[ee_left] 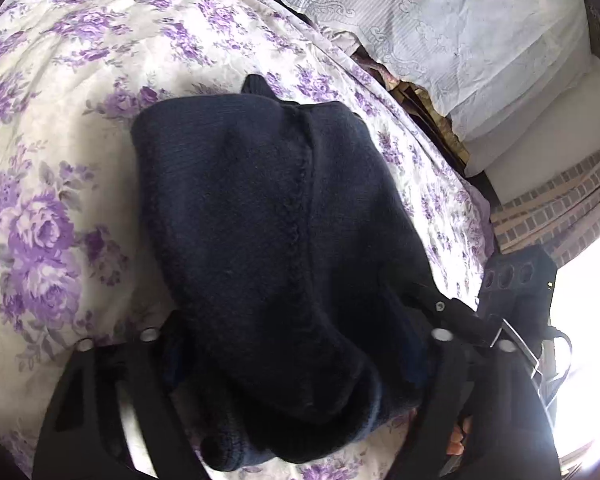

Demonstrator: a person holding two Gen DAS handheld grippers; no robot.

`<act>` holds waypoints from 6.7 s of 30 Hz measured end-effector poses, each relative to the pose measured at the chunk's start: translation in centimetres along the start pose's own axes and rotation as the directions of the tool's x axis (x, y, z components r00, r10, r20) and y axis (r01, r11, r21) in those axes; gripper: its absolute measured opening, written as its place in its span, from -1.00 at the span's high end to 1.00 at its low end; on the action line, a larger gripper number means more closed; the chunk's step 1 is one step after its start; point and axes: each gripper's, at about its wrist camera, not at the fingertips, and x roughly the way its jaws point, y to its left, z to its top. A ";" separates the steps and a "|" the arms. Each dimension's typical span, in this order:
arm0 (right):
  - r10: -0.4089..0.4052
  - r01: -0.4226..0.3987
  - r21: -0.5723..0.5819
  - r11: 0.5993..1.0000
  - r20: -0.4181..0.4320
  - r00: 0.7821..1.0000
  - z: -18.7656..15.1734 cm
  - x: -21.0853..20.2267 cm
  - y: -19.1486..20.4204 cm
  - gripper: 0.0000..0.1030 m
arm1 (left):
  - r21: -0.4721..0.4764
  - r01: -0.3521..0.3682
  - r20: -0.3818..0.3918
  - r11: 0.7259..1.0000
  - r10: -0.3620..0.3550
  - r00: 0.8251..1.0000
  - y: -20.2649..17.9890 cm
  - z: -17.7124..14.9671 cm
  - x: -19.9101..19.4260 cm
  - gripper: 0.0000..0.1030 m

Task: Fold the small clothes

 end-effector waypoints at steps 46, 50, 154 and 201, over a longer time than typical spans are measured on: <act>0.284 -0.356 -0.456 0.816 -0.220 0.933 -19.8 -7.6 34.8 -0.20 | -0.176 -0.379 0.460 0.908 0.416 0.784 1.8 -21.2 -37.4 0.12; 0.292 -0.381 -0.475 0.794 -0.252 0.923 -20.8 -6.4 38.0 -0.20 | -0.218 -0.379 0.485 0.899 0.437 0.757 3.2 -22.0 -40.0 0.12; 0.151 -0.402 -0.638 0.656 -0.410 0.899 -23.0 6.6 48.6 0.88 | -0.547 -0.721 0.217 0.425 0.904 0.368 13.4 -19.9 -44.0 -0.67; 0.285 -0.453 -0.630 0.631 -0.355 0.890 -24.6 -13.5 35.7 0.36 | -0.535 -0.817 0.226 0.215 0.968 0.107 -6.0 -33.0 -40.3 -0.91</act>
